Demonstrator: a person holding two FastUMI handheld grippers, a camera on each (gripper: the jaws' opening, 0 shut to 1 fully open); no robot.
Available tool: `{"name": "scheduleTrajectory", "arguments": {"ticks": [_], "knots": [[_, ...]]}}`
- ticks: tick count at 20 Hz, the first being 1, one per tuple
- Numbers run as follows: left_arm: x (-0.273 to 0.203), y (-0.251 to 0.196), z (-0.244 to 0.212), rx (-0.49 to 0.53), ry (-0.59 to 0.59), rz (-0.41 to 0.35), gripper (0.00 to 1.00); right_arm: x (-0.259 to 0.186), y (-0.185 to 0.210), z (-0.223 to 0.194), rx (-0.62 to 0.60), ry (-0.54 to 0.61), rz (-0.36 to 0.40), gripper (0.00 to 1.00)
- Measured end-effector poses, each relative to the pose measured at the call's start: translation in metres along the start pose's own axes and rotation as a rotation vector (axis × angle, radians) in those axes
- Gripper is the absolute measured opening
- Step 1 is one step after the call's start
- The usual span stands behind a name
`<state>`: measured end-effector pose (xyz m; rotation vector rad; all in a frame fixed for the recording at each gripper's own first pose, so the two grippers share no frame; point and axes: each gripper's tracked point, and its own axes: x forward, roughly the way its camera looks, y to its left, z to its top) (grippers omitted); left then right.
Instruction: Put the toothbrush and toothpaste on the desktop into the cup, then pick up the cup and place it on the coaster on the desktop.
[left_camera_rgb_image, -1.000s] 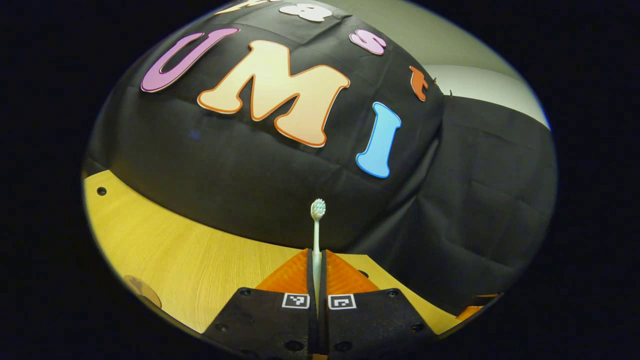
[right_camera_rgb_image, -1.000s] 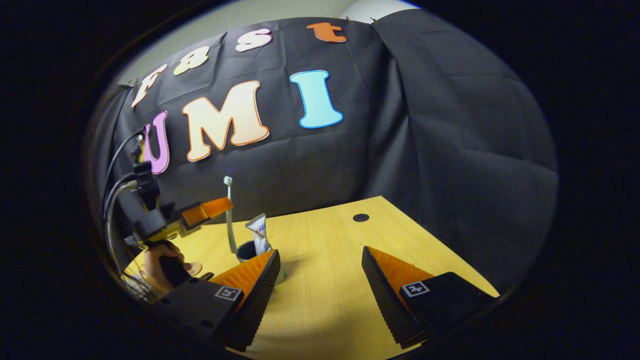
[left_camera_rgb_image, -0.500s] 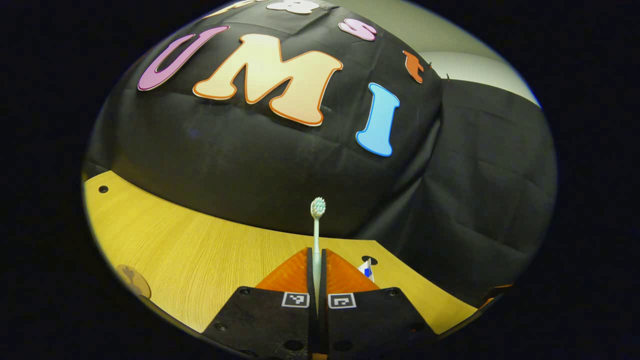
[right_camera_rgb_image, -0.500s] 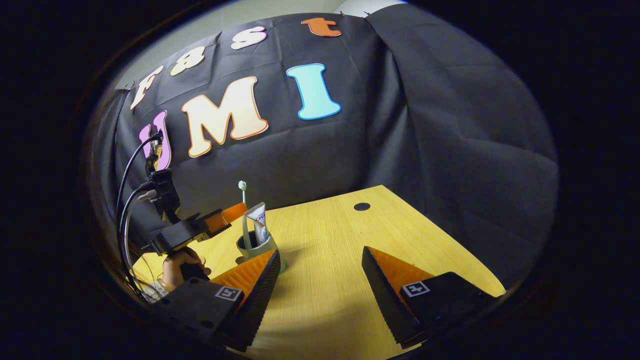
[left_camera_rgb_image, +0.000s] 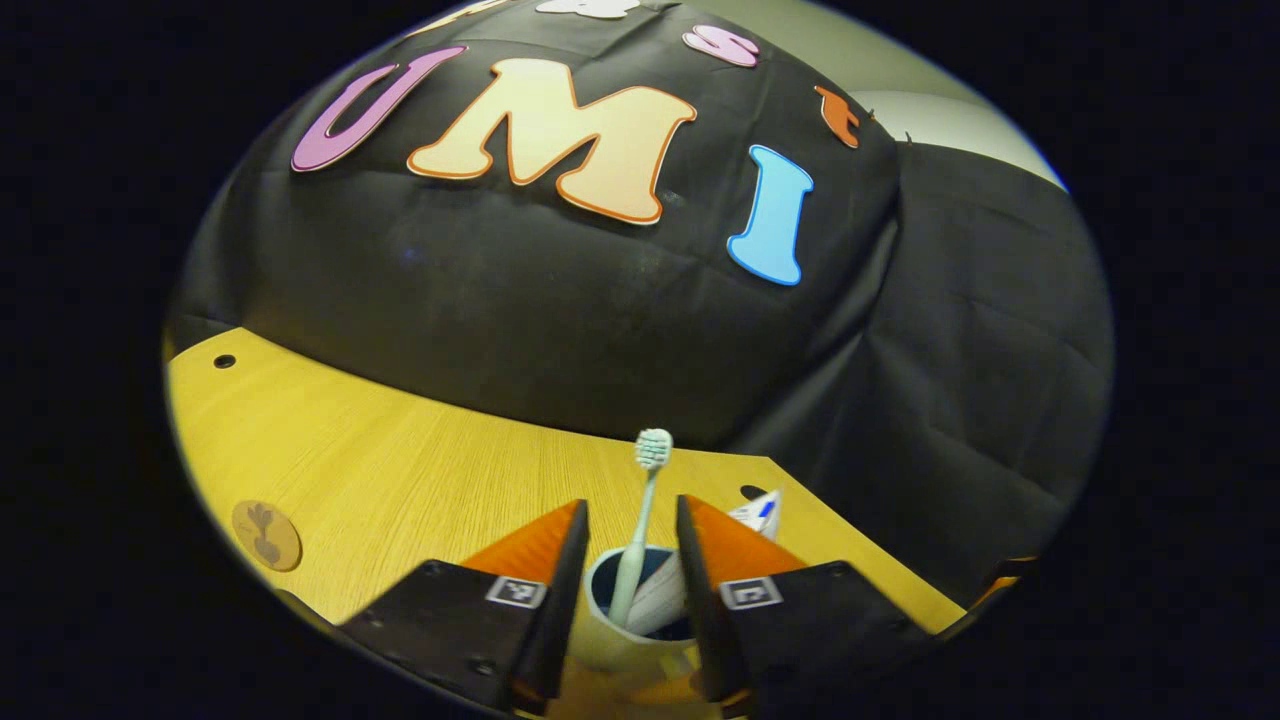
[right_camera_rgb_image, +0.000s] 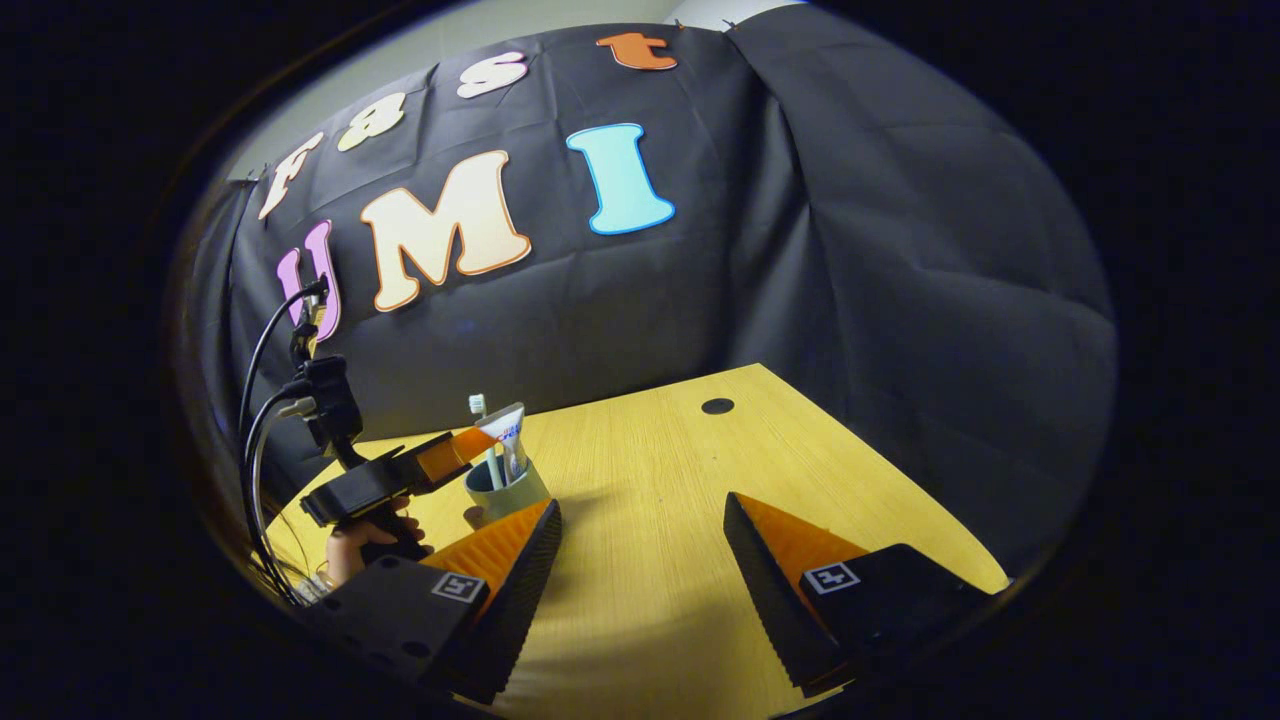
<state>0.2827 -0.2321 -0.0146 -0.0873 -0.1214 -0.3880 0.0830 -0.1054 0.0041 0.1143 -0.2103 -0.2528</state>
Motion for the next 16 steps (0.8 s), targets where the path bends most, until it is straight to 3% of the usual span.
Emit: {"name": "scheduleTrajectory", "arguments": {"ticks": [1,3,6,10,16], "knots": [[-0.003,0.000,-0.001,-0.004,0.004,-0.004,0.59,0.000,0.003,-0.002,-0.002,0.005,0.005,0.99],[-0.012,0.003,-0.001,-0.021,0.010,-0.004,0.74,0.000,0.008,-0.004,-0.003,0.012,0.015,0.99],[-0.030,0.015,0.004,-0.023,0.005,0.027,0.85,0.001,0.019,-0.005,0.004,0.023,0.038,0.99],[-0.065,0.046,0.014,0.014,0.012,0.078,0.93,0.004,0.041,0.002,0.000,0.045,0.073,0.99],[-0.131,0.123,0.028,0.066,0.038,0.229,0.93,0.019,0.082,-0.002,-0.028,0.137,0.135,0.99]]}}
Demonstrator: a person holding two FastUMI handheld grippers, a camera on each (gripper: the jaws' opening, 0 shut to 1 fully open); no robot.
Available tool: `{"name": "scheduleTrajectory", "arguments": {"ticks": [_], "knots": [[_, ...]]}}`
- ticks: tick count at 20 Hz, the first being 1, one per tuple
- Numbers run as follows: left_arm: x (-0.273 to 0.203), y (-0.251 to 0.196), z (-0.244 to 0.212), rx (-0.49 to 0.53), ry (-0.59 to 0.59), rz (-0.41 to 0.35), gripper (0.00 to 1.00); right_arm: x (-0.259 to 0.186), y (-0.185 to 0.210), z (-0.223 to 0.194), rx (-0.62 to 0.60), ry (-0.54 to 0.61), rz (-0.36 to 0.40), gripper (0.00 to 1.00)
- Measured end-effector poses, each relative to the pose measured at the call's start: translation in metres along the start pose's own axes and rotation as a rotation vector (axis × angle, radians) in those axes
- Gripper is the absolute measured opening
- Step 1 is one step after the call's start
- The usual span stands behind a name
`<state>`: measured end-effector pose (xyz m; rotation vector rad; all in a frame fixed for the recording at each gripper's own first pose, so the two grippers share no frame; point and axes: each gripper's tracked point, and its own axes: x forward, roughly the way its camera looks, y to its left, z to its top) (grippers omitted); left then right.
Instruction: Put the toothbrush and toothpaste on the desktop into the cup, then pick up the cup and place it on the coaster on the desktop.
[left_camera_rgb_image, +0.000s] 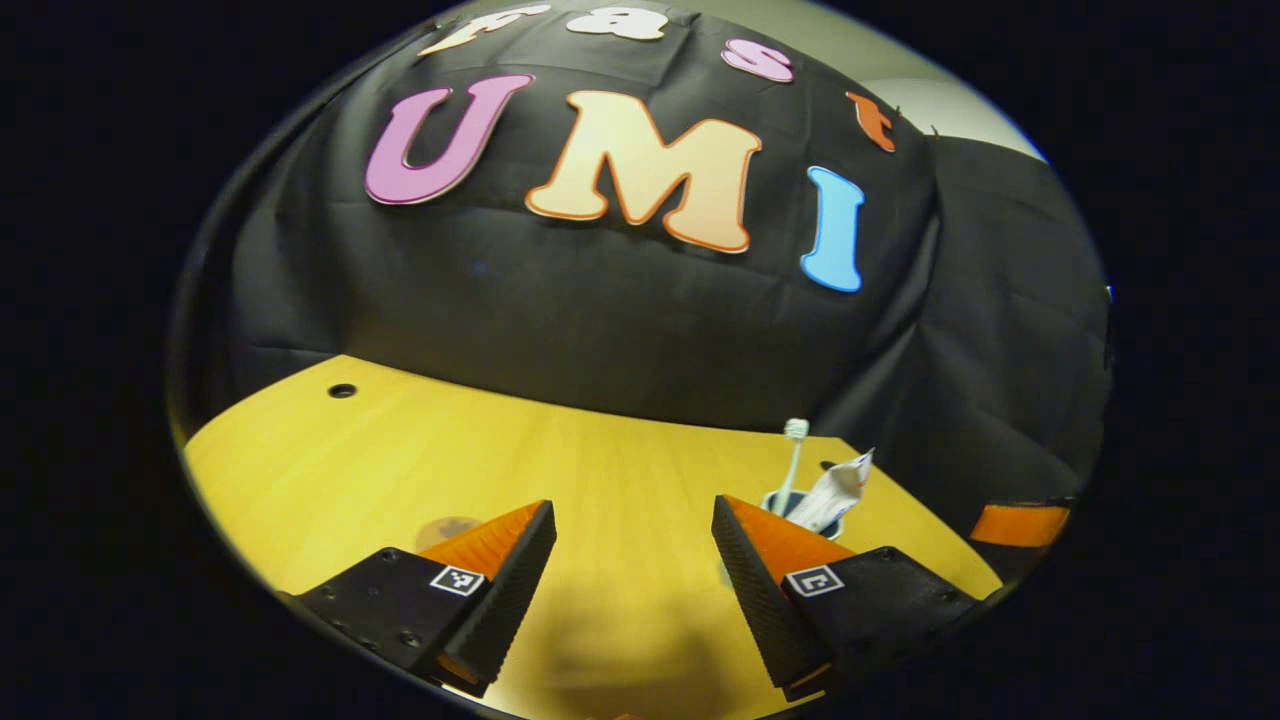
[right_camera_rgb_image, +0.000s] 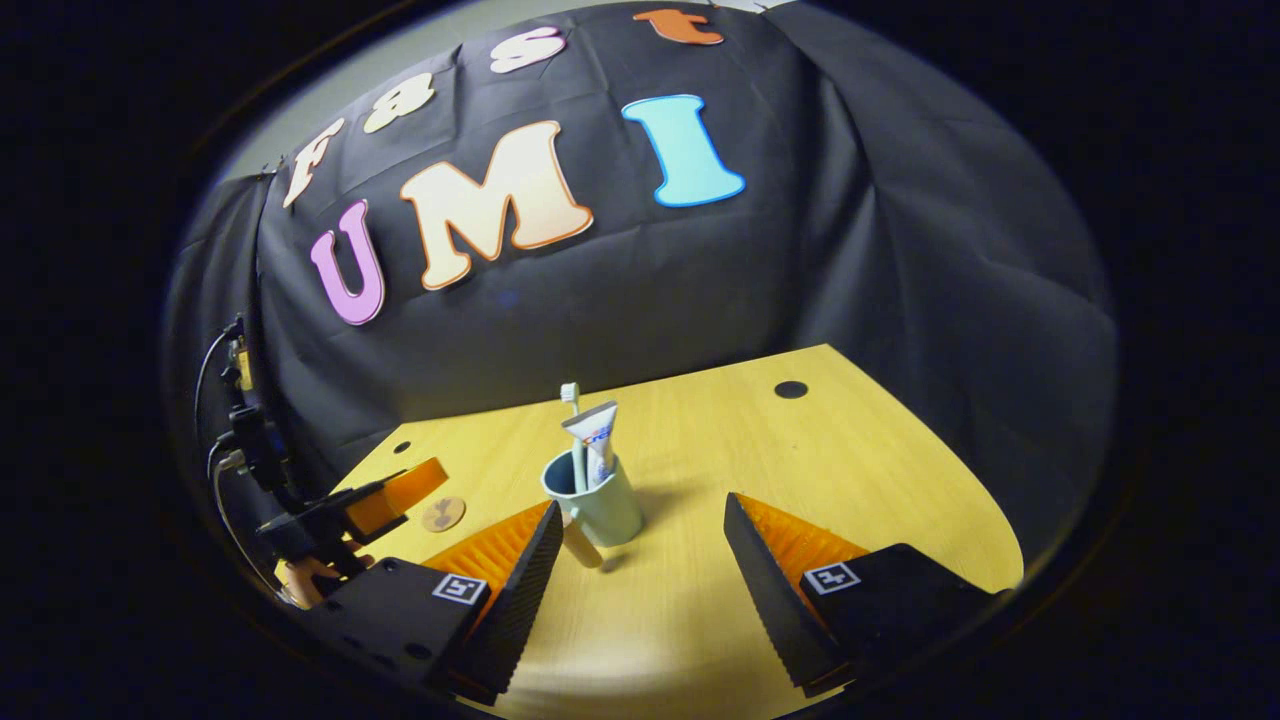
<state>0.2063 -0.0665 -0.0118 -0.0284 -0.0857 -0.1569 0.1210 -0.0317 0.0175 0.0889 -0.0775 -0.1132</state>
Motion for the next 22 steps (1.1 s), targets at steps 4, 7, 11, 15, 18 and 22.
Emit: {"name": "scheduleTrajectory", "arguments": {"ticks": [4,7,11,15,18,22], "knots": [[-0.030,0.057,-0.005,-0.003,0.046,0.097,0.93,0.021,0.015,-0.001,-0.019,0.066,0.006,0.99],[-0.055,0.087,-0.004,-0.002,0.073,0.151,0.93,0.038,0.022,-0.005,-0.024,0.129,-0.004,0.99],[-0.077,0.127,-0.012,-0.002,0.107,0.217,0.93,0.054,0.029,-0.011,-0.049,0.219,-0.020,0.98],[-0.088,0.159,-0.017,-0.021,0.114,0.254,0.96,0.072,0.037,-0.017,-0.074,0.317,-0.032,0.94],[-0.093,0.176,-0.024,-0.037,0.131,0.261,0.93,0.079,0.044,-0.020,-0.076,0.371,-0.055,0.99],[-0.100,0.200,-0.031,-0.042,0.159,0.277,0.93,0.084,0.047,-0.033,-0.060,0.454,-0.088,0.94]]}}
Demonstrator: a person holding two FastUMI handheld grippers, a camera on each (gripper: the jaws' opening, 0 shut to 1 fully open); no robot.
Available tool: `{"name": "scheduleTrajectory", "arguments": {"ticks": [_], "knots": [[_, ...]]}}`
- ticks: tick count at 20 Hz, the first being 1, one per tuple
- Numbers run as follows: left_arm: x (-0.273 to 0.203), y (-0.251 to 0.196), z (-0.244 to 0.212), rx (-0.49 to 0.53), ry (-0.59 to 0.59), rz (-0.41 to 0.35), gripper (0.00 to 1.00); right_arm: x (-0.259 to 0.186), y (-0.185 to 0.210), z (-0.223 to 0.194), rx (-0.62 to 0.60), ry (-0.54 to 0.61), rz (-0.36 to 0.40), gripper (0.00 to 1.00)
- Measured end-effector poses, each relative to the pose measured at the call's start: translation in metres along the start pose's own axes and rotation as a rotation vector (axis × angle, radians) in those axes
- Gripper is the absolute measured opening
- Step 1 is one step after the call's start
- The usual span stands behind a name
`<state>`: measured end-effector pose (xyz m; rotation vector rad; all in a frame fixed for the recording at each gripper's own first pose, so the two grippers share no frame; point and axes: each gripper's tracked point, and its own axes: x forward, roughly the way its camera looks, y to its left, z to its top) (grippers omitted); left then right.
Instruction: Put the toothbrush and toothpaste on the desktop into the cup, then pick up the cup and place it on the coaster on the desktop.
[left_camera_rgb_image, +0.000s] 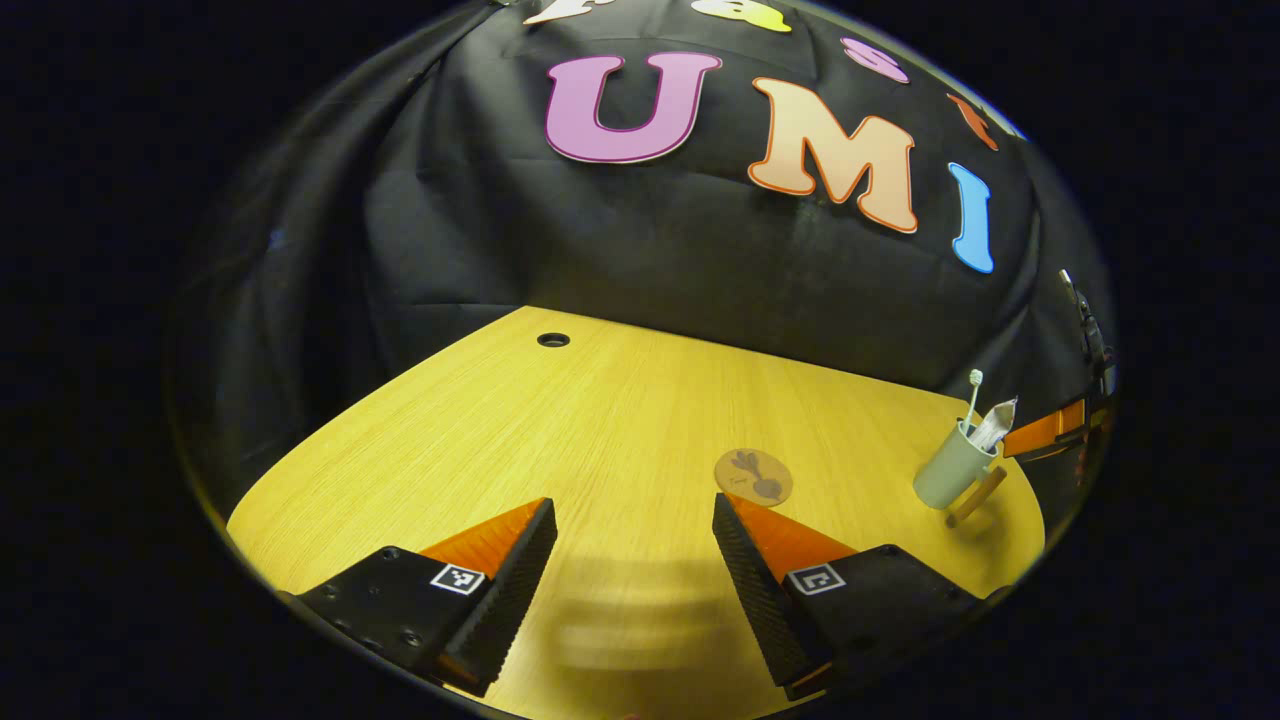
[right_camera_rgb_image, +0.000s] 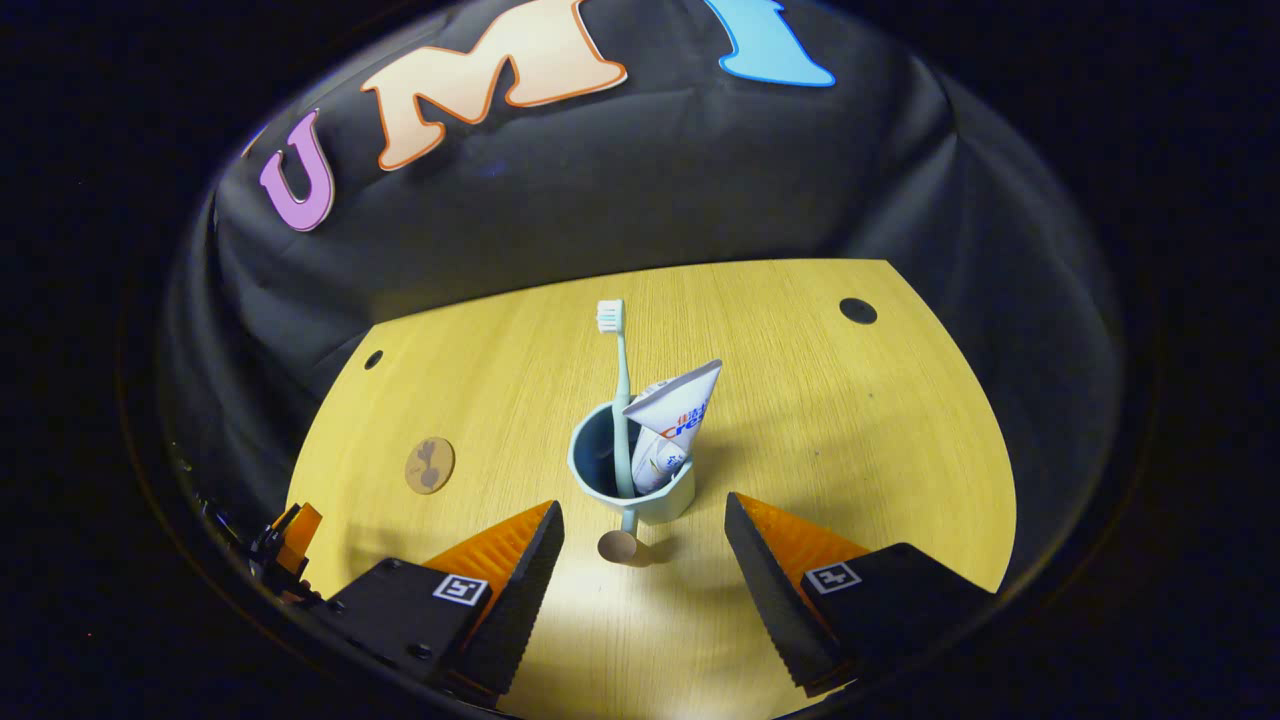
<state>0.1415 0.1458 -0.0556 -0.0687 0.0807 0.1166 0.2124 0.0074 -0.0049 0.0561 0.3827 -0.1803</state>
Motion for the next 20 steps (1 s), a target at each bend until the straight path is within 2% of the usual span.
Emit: {"name": "scheduleTrajectory", "arguments": {"ticks": [1,2,9,10,11,12,13,14,15,16,18,19,20], "knots": [[-0.001,0.005,-0.003,-0.004,0.012,0.001,0.93,0.003,-0.001,-0.002,0.000,0.024,-0.012,0.94],[-0.003,0.008,-0.006,-0.005,0.019,0.001,0.93,0.007,-0.001,-0.005,-0.001,0.044,-0.024,0.99],[-0.014,0.039,-0.032,0.010,0.089,0.006,0.93,0.034,0.011,-0.021,0.011,0.154,-0.044,0.99],[-0.015,0.043,-0.035,0.008,0.100,0.009,0.93,0.039,0.012,-0.026,0.006,0.171,-0.045,0.98],[-0.016,0.045,-0.037,0.004,0.105,0.010,0.93,0.042,0.011,-0.029,-0.003,0.184,-0.054,0.90],[-0.017,0.048,-0.037,0.001,0.106,0.011,0.93,0.044,0.007,-0.032,-0.013,0.196,-0.065,0.89],[-0.018,0.051,-0.037,0.002,0.107,0.012,0.93,0.046,0.006,-0.034,-0.014,0.206,-0.072,0.95],[-0.019,0.053,-0.037,0.007,0.110,0.012,0.94,0.047,0.004,-0.034,-0.012,0.211,-0.079,0.84],[-0.018,0.054,-0.038,0.013,0.114,0.011,0.94,0.049,0.002,-0.033,-0.008,0.211,-0.083,0.83],[-0.017,0.055,-0.039,0.019,0.119,0.006,0.94,0.050,0.002,-0.032,0.000,0.212,-0.081,0.64],[-0.017,0.053,-0.041,0.032,0.128,-0.006,0.94,0.051,0.005,-0.034,0.004,0.226,-0.079,0.53],[-0.016,0.053,-0.041,0.035,0.132,-0.013,0.92,0.053,0.005,-0.036,-0.004,0.238,-0.082,0.53],[-0.015,0.051,-0.041,0.037,0.136,-0.020,0.94,0.055,0.006,-0.038,-0.009,0.250,-0.081,0.56]]}}
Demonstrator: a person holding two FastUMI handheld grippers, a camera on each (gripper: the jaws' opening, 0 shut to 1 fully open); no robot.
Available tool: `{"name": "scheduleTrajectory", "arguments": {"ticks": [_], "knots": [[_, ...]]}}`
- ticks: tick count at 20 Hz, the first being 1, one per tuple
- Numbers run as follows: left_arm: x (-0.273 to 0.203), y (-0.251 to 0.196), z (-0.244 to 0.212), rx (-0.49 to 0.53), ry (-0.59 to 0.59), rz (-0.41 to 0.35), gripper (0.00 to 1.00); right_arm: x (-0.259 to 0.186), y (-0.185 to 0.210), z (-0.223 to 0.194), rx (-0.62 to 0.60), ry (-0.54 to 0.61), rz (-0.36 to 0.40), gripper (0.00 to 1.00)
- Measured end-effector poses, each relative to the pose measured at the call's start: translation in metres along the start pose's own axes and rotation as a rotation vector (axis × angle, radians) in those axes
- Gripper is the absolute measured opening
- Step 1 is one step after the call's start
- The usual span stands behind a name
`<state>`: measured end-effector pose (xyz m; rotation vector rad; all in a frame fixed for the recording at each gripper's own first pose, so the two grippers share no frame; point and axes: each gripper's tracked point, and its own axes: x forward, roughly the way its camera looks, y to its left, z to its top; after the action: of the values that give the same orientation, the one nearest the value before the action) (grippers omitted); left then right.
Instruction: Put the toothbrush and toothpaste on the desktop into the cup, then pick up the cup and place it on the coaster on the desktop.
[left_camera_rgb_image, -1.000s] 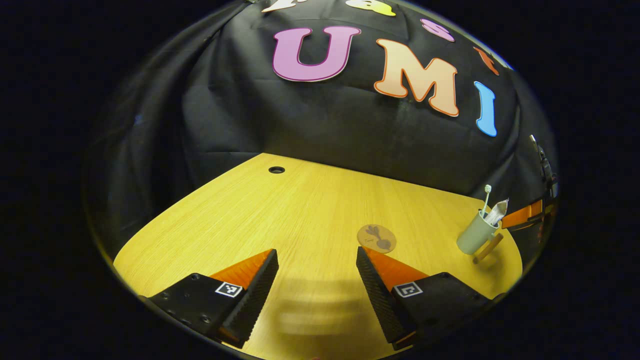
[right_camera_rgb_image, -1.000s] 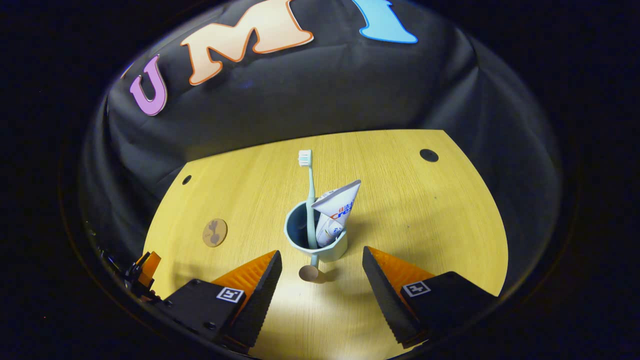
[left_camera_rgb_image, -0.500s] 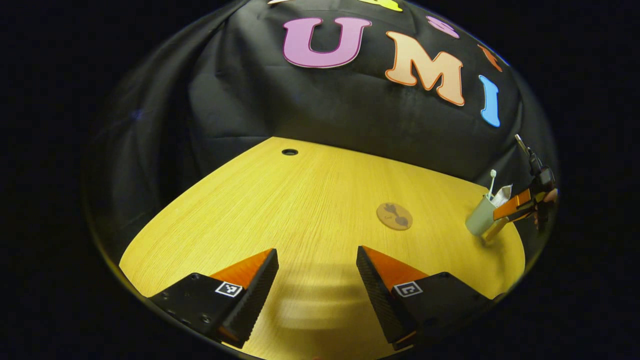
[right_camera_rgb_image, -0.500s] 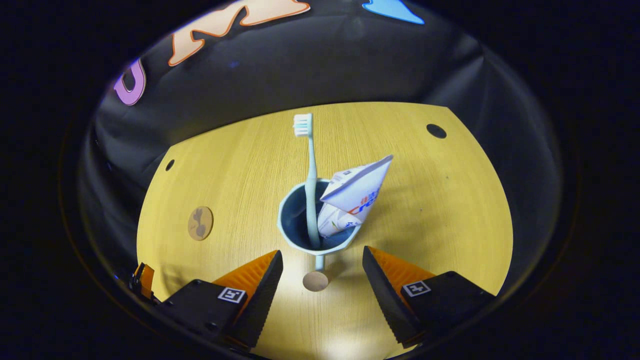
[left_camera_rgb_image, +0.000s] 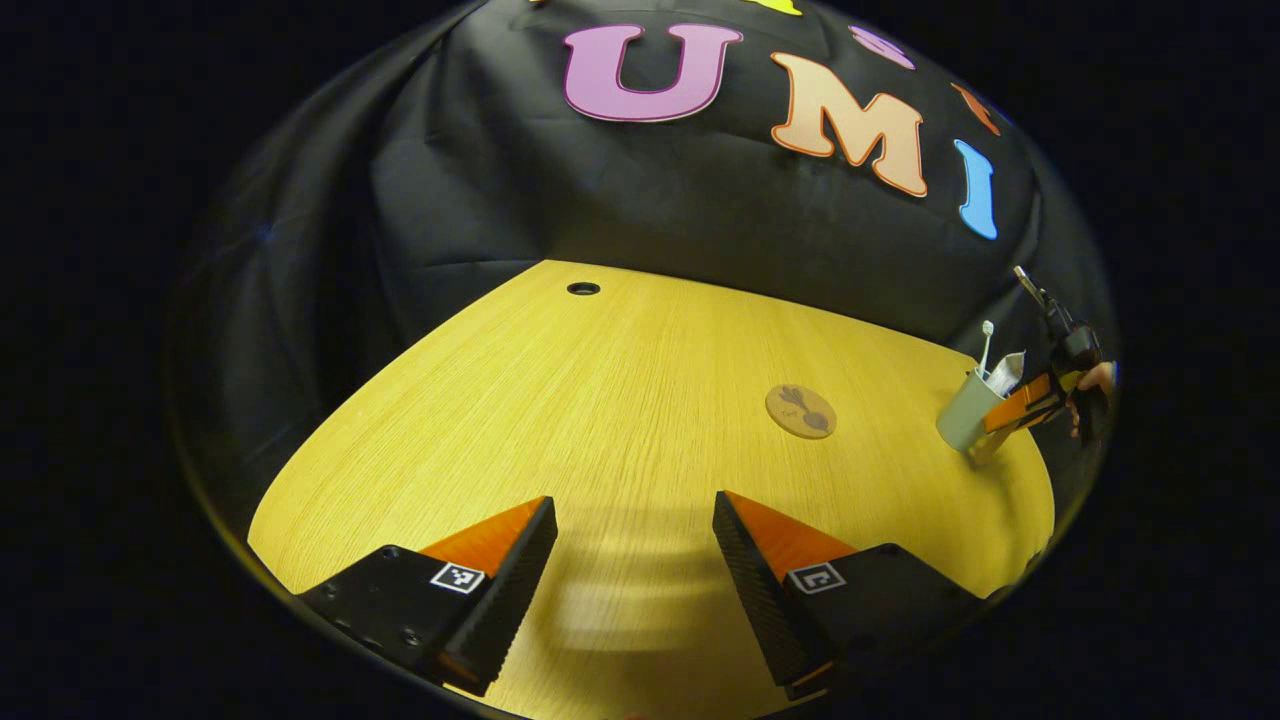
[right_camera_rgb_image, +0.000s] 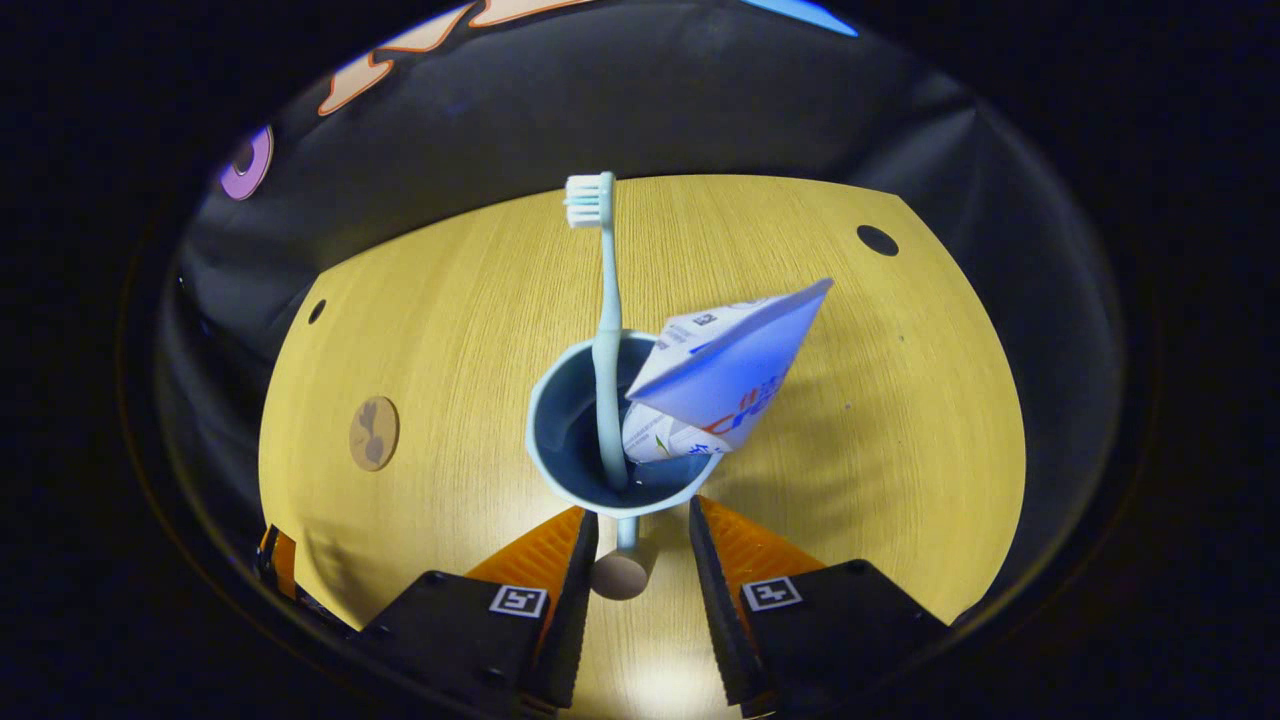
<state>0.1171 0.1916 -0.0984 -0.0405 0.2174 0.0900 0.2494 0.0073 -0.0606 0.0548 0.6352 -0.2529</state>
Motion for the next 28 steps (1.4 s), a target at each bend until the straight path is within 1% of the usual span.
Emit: {"name": "scheduleTrajectory", "arguments": {"ticks": [1,2,3,4,5,6,7,8,9,15,16,17,18,22,23,25,28], "knots": [[0.001,-0.003,-0.001,0.002,0.003,-0.008,0.93,0.003,0.001,0.000,-0.003,0.003,-0.006,0.53],[0.001,-0.006,0.000,0.004,0.007,-0.018,0.93,0.002,0.000,-0.001,-0.006,0.005,-0.013,0.41],[0.000,-0.009,-0.001,0.006,0.009,-0.029,0.93,-0.003,0.000,-0.001,-0.008,0.011,-0.013,0.31],[0.001,-0.013,-0.001,0.008,0.010,-0.042,0.94,0.000,-0.002,-0.003,-0.014,0.022,-0.017,0.30],[0.001,-0.016,-0.001,0.010,0.012,-0.053,0.94,0.001,-0.003,-0.002,-0.014,0.019,-0.023,0.31],[0.002,-0.019,0.000,0.010,0.014,-0.063,0.94,0.002,-0.001,0.001,-0.014,0.014,-0.029,0.23],[0.004,-0.021,0.000,0.011,0.015,-0.070,0.94,0.002,0.000,0.000,-0.020,0.011,-0.033,0.20],[0.004,-0.023,0.001,0.011,0.015,-0.075,0.94,0.004,-0.001,-0.001,-0.026,0.002,-0.037,0.20],[0.005,-0.025,0.002,0.011,0.014,-0.080,0.94,0.004,-0.002,0.000,-0.036,-0.005,-0.040,0.17],[0.004,-0.024,0.002,0.012,0.015,-0.083,0.93,0.001,-0.001,-0.002,-0.065,-0.034,-0.048,0.16],[0.003,-0.025,0.001,0.010,0.018,-0.083,0.91,0.002,0.000,-0.003,-0.073,-0.032,-0.041,0.16],[0.001,-0.025,0.000,0.008,0.020,-0.081,0.91,0.001,0.002,-0.003,-0.082,-0.035,-0.033,0.16],[-0.001,-0.025,0.000,0.004,0.022,-0.082,0.94,-0.002,0.003,-0.003,-0.089,-0.041,-0.022,0.16],[-0.003,-0.026,-0.005,-0.001,0.025,-0.085,0.94,-0.014,0.041,-0.014,-0.087,-0.055,0.041,0.16],[-0.004,-0.027,-0.006,0.000,0.028,-0.084,0.93,-0.017,0.048,-0.017,-0.094,-0.049,0.055,0.12],[-0.005,-0.028,-0.006,0.000,0.026,-0.085,0.94,-0.019,0.048,-0.017,-0.128,-0.054,0.072,0.12],[-0.011,-0.029,-0.007,-0.006,0.022,-0.084,0.94,-0.029,0.085,-0.024,-0.162,-0.043,0.120,0.12]]}}
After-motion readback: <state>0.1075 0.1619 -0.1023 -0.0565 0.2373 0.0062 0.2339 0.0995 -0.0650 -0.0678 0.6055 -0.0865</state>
